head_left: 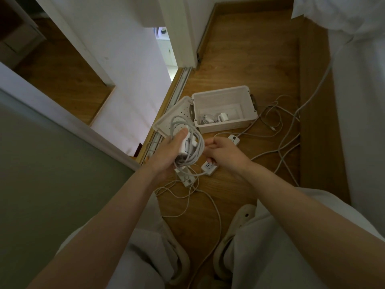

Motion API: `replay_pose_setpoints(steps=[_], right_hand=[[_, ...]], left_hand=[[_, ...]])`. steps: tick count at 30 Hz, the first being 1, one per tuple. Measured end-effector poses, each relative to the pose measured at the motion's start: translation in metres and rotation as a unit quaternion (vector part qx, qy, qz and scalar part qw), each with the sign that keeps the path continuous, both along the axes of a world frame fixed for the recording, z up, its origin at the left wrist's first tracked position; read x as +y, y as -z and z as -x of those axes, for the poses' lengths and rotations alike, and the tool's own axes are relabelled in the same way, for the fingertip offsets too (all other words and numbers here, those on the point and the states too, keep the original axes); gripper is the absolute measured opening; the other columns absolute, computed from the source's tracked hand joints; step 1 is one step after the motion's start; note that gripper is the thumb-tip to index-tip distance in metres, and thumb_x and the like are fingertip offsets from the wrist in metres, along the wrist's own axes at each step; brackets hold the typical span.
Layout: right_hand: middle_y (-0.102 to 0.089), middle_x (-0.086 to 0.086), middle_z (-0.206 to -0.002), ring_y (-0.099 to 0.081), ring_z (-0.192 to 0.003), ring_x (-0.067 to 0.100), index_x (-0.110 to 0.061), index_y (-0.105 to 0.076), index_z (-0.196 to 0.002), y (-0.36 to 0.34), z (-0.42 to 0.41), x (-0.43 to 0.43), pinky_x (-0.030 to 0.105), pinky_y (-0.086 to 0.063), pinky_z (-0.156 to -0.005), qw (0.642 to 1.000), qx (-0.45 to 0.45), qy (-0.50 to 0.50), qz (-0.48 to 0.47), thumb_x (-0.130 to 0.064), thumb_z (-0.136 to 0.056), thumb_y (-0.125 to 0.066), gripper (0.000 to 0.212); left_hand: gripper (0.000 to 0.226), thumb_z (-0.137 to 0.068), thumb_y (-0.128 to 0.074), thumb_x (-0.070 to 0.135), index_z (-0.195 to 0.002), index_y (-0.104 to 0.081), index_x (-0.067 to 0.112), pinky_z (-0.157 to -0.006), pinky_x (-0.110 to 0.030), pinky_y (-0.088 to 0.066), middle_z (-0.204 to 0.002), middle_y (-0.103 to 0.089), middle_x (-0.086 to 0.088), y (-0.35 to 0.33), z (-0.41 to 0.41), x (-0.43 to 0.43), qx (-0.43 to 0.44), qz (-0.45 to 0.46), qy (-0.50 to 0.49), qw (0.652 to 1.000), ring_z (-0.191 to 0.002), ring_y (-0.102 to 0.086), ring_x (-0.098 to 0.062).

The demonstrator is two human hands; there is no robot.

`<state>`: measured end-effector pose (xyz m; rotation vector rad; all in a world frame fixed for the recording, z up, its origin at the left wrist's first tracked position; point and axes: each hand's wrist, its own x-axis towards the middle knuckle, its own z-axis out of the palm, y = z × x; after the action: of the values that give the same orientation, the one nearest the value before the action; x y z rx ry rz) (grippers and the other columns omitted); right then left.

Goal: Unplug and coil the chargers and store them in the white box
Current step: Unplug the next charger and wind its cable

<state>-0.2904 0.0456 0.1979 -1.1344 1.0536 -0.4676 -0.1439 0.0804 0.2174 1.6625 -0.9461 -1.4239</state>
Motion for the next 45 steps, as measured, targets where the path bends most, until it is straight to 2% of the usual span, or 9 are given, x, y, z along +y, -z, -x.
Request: replay_pose_setpoints(steps=[11,14,17,20,23,28,33,37,45], right_hand=[[-0.064,0.011,-0.104,-0.058,-0.084,0.013,-0.003,-0.054,-0.120,0.005,-0.004,0.003,0.019,-0.047,-0.068,0.998,0.002,0.050,-0.034,-0.003,-0.094,-0.047,0.027],[-0.058,0.002,-0.100,-0.055,-0.082,0.007,-0.009,-0.044,-0.124,-0.003,-0.008,0.008,0.013,-0.043,-0.064,0.997,-0.036,0.056,-0.043,-0.012,-0.094,-0.050,0.031],[-0.051,0.006,-0.126,-0.052,-0.104,0.013,-0.018,-0.030,-0.138,-0.007,-0.009,0.013,0.019,-0.041,-0.084,0.996,-0.069,-0.029,-0.043,-0.033,-0.089,-0.057,0.058],[-0.031,0.006,-0.149,-0.039,-0.129,0.021,-0.027,-0.010,-0.147,-0.012,-0.007,0.015,0.030,-0.030,-0.104,0.990,-0.024,-0.135,-0.023,-0.059,-0.071,-0.063,0.098],[-0.024,0.005,-0.153,-0.032,-0.136,0.019,-0.021,0.003,-0.148,-0.016,-0.010,0.022,0.029,-0.030,-0.103,0.981,0.016,-0.193,0.017,-0.055,-0.069,-0.061,0.107],[-0.045,-0.006,-0.127,-0.052,-0.103,0.005,-0.020,-0.017,-0.143,-0.006,-0.018,0.026,0.024,-0.042,-0.089,0.994,0.012,-0.108,0.021,-0.053,-0.085,-0.051,0.075],[-0.063,-0.003,-0.094,-0.061,-0.078,0.002,-0.008,-0.052,-0.120,-0.002,-0.013,0.014,0.012,-0.051,-0.064,0.998,0.030,0.026,0.043,-0.038,-0.090,-0.054,0.043],[-0.068,0.009,-0.101,-0.067,-0.088,0.017,-0.005,-0.060,-0.115,0.001,-0.012,0.011,0.026,-0.055,-0.079,0.999,0.031,0.038,0.007,-0.029,-0.087,-0.062,0.036],[-0.065,0.017,-0.108,-0.067,-0.091,0.023,-0.009,-0.052,-0.112,0.000,-0.003,0.002,0.032,-0.056,-0.083,0.997,-0.015,0.038,-0.063,-0.006,-0.088,-0.058,0.025]], left_hand=[[0.048,-0.094,-0.042,0.051,-0.110,-0.063,0.012,-0.062,-0.026,-0.053,-0.089,-0.071,-0.008,0.014,0.005,0.000,-0.024,-0.055,-0.006,0.998,-0.075,-0.069,-0.017],[0.035,-0.095,-0.045,0.046,-0.089,-0.065,0.018,-0.090,-0.047,-0.051,-0.099,-0.068,-0.022,0.013,0.007,-0.003,-0.017,-0.062,-0.067,0.996,-0.096,-0.064,-0.039],[0.031,-0.093,-0.050,0.043,-0.082,-0.063,0.018,-0.098,-0.056,-0.042,-0.100,-0.067,-0.023,0.013,0.006,-0.005,-0.006,-0.081,-0.118,0.990,-0.103,-0.062,-0.040],[0.036,-0.092,-0.050,0.047,-0.102,-0.063,0.014,-0.089,-0.048,-0.051,-0.101,-0.067,-0.018,0.014,0.004,-0.005,-0.017,-0.112,-0.139,0.984,-0.101,-0.063,-0.035],[0.044,-0.097,-0.045,0.034,-0.129,-0.049,0.004,-0.068,-0.032,-0.049,-0.123,-0.059,-0.019,0.021,0.002,-0.002,-0.061,-0.105,-0.139,0.983,-0.109,-0.059,-0.033],[0.032,-0.096,-0.047,0.036,-0.107,-0.061,0.009,-0.077,-0.039,-0.055,-0.102,-0.067,-0.011,0.023,0.008,0.000,-0.072,-0.081,-0.104,0.989,-0.089,-0.066,-0.024],[0.025,-0.093,-0.050,0.042,-0.093,-0.059,0.018,-0.064,-0.030,-0.056,-0.088,-0.070,-0.008,0.020,0.009,-0.001,-0.066,-0.057,-0.113,0.990,-0.074,-0.069,-0.018],[0.055,-0.089,-0.054,0.048,-0.126,-0.041,0.010,-0.077,-0.038,-0.057,-0.114,-0.060,-0.011,0.024,0.010,-0.001,-0.110,-0.043,-0.097,0.988,-0.094,-0.066,-0.023],[0.045,-0.087,-0.057,0.049,-0.110,-0.064,0.011,-0.063,-0.028,-0.051,-0.092,-0.070,-0.009,0.009,-0.004,-0.002,-0.015,-0.075,-0.021,0.997,-0.075,-0.066,-0.020]])
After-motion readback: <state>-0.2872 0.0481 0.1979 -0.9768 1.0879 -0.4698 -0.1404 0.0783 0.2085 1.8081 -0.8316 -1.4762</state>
